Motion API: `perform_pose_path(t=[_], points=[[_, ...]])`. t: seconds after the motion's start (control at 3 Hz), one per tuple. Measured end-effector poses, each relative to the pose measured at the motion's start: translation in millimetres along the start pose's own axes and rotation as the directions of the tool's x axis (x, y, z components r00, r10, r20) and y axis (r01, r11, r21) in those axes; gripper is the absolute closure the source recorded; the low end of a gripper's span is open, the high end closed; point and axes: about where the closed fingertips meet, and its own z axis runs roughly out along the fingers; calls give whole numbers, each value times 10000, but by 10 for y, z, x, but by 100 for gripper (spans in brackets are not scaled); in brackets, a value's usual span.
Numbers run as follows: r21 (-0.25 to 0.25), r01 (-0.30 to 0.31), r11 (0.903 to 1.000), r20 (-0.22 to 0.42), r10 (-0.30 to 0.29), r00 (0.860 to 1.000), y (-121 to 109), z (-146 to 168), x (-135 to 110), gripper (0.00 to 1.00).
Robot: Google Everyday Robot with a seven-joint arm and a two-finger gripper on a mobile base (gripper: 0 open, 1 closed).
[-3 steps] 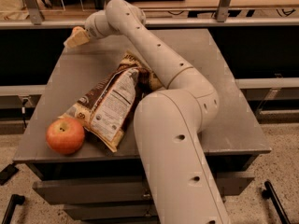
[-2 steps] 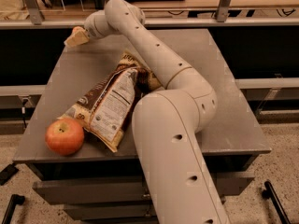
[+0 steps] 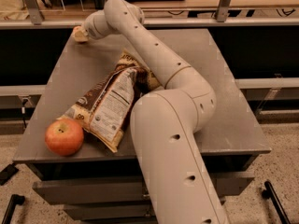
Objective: Pick orange
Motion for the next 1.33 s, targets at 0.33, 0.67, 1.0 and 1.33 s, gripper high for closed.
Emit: perform_pose_path(t=[0.33, 0.67, 1.0, 1.33], points=[[-13, -256, 9997, 87, 256, 9996, -45, -79, 2, 92], [-13, -798, 9968, 744, 796, 9940, -228, -344, -84, 100], [-135, -736, 9972, 1189, 746, 9901, -337, -627, -234, 100], [-339, -441, 9985, 1472, 486, 9879, -363, -879, -428, 100]])
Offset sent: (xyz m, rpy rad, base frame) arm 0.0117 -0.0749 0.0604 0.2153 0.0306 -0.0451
